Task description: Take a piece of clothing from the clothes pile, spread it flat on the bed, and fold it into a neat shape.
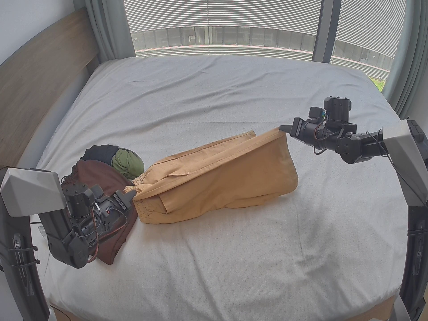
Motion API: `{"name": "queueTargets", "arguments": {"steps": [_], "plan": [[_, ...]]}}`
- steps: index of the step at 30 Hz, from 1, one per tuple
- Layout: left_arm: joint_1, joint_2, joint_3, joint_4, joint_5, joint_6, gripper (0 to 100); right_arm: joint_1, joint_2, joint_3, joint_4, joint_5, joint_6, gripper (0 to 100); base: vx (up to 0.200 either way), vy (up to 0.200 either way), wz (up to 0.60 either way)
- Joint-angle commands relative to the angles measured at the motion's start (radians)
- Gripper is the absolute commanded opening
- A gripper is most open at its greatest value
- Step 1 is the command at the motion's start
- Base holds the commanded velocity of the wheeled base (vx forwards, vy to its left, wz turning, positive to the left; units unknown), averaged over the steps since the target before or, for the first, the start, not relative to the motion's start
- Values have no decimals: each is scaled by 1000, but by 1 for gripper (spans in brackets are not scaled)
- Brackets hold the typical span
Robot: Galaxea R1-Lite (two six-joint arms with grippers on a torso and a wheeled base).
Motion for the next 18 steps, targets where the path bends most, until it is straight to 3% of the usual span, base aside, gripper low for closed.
{"name": "queueTargets", "arguments": {"steps": [1,18], "plan": [[2,13,-19,-2,13,-3,0,15,61,-62,18,1,0,0,0,0,0],[5,35,-71,-2,32,-23,0,16,130,-208,75,-2,2,0,0,0,0]]}}
